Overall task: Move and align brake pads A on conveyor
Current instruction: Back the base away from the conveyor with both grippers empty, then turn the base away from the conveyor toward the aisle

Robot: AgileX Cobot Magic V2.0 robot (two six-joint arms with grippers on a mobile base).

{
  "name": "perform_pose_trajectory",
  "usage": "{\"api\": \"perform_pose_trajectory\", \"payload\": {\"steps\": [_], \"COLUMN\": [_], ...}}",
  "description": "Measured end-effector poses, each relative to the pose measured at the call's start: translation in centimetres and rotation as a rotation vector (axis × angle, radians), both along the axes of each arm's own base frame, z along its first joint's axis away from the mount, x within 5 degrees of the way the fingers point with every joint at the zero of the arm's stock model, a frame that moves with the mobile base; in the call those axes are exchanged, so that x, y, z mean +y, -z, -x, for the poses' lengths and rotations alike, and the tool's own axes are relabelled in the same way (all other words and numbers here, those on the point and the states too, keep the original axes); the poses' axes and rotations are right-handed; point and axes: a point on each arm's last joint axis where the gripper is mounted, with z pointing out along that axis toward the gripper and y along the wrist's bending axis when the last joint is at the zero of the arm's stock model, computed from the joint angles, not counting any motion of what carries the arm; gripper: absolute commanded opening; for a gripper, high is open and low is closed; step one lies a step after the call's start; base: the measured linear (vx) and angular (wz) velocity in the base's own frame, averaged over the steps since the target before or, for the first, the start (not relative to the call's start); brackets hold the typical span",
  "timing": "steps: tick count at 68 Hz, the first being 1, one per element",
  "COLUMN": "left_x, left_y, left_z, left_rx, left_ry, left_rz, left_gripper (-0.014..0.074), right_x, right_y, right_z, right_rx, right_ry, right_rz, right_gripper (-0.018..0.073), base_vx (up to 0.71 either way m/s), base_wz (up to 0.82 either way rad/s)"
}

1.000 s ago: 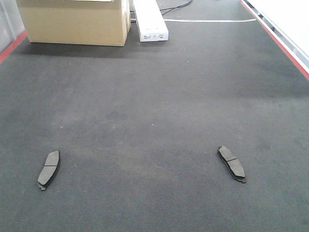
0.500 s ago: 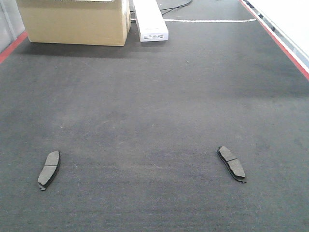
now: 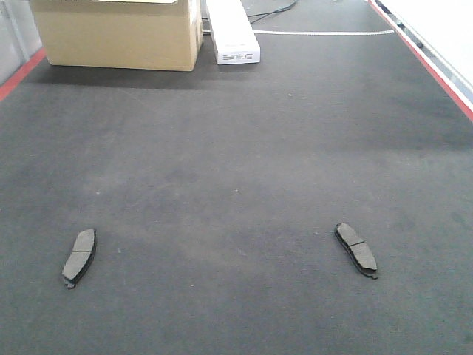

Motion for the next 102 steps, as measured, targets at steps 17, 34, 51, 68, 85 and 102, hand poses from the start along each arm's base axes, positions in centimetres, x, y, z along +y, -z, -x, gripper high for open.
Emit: {"api": "perform_pose_trajectory", "payload": {"steps": [17, 34, 51, 68, 85, 102], "left_x": [0.0, 0.0, 0.0, 0.0, 0.0, 0.0], "left_y": [-0.01, -0.01, 0.0, 0.0, -0.01, -0.01], "left_z": [0.0, 0.0, 0.0, 0.0, 0.02, 0.02], "left_rx": [-0.001, -0.001, 0.0, 0.0, -0.002, -0.002], "left_ry": [0.0, 0.0, 0.0, 0.0, 0.0, 0.0], "left_rz": [0.0, 0.0, 0.0, 0.0, 0.0, 0.0], "left_gripper": [0.0502, 0.0502, 0.0502, 0.0502, 0.0502, 0.0502], "right_x": [0.0, -0.01, -0.01, -0.01, -0.01, -0.01], "right_y": [0.0, 0.01, 0.01, 0.02, 0.04, 0.04], "right_z": [0.0, 0.0, 0.0, 0.0, 0.0, 0.0], "right_rx": [0.0, 0.001, 0.001, 0.001, 0.003, 0.003], "right_ry": [0.0, 0.001, 0.001, 0.001, 0.001, 0.001], "right_rz": [0.0, 0.002, 0.002, 0.002, 0.004, 0.004], "right_gripper": [0.0398, 0.0398, 0.0398, 0.0398, 0.0398, 0.0398], "base_vx": [-0.13, -0.34, -0.45, -0.45, -0.42, -0.37], "base_wz": [0.06, 0.0, 0.02, 0.03, 0.0, -0.04]}}
